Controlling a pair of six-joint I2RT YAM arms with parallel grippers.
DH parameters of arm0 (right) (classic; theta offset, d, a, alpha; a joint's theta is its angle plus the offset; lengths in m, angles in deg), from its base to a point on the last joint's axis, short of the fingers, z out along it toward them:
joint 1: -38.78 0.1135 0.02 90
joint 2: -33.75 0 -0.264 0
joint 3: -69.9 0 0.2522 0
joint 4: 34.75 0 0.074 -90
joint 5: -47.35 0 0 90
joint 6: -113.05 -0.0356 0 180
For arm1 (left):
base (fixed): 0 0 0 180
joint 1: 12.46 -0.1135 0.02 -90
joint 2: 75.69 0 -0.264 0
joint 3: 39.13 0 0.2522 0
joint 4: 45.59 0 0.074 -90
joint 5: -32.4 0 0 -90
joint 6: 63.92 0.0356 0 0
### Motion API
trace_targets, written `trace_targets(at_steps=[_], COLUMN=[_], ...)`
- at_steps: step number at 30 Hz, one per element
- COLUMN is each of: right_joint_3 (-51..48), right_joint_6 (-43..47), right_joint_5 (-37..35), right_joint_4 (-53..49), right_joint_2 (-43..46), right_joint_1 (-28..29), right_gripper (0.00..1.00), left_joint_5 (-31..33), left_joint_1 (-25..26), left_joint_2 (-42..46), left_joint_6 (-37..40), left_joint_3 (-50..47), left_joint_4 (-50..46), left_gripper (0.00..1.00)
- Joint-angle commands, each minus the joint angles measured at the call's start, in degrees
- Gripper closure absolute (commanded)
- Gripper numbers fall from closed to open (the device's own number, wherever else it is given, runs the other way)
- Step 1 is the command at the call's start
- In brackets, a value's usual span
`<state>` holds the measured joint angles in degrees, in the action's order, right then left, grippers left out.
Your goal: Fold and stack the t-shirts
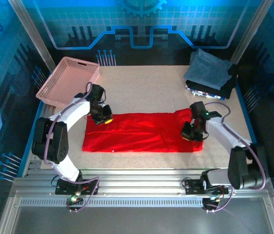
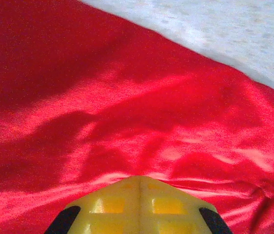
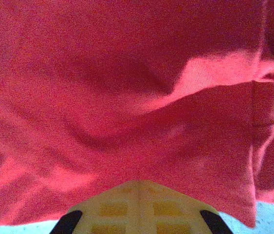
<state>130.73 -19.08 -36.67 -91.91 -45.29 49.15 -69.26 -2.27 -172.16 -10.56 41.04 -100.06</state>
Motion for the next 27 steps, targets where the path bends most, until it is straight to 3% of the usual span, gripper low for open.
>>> trace_targets(at_steps=[1, 7, 15, 18, 22, 27], right_joint_3=[-0.17, 8.99, 34.81, 48.68, 74.97, 110.73], right_joint_6=[-3.07, -4.23, -3.98, -2.85, 0.07, 0.71], right_joint_5=[-0.58, -5.32, -8.97, -8.87, -7.23, 2.89], right_joint_4=[4.81, 4.6, -4.2, -8.53, -15.55, -15.96], right_joint_2=[-4.97, -17.52, -38.99, -48.22, -64.08, -83.33], right_joint_1=[1.51, 3.19, 5.81, 5.94, 5.76, 5.34], right_gripper=[0.96, 0.99, 0.97, 0.96, 0.92, 0.81], left_joint_5=[2.67, 7.15, 6.13, 5.24, 1.63, -4.94], left_joint_1=[-2.26, -3.25, -2.99, -2.99, -1.15, 4.9], left_joint_2=[-2.2, -6.62, -2.98, 0.59, 2.16, 2.07], left_joint_6=[2.69, 3.72, 2.48, 0.43, -3.53, -10.86], left_joint_3=[-1.54, -2.78, -9.48, -13.96, -17.45, -17.6], left_joint_4=[1.77, -1.31, -3.58, -3.26, -3.14, 1.18], left_gripper=[1.0, 1.0, 1.0, 1.0, 1.0, 1.0])
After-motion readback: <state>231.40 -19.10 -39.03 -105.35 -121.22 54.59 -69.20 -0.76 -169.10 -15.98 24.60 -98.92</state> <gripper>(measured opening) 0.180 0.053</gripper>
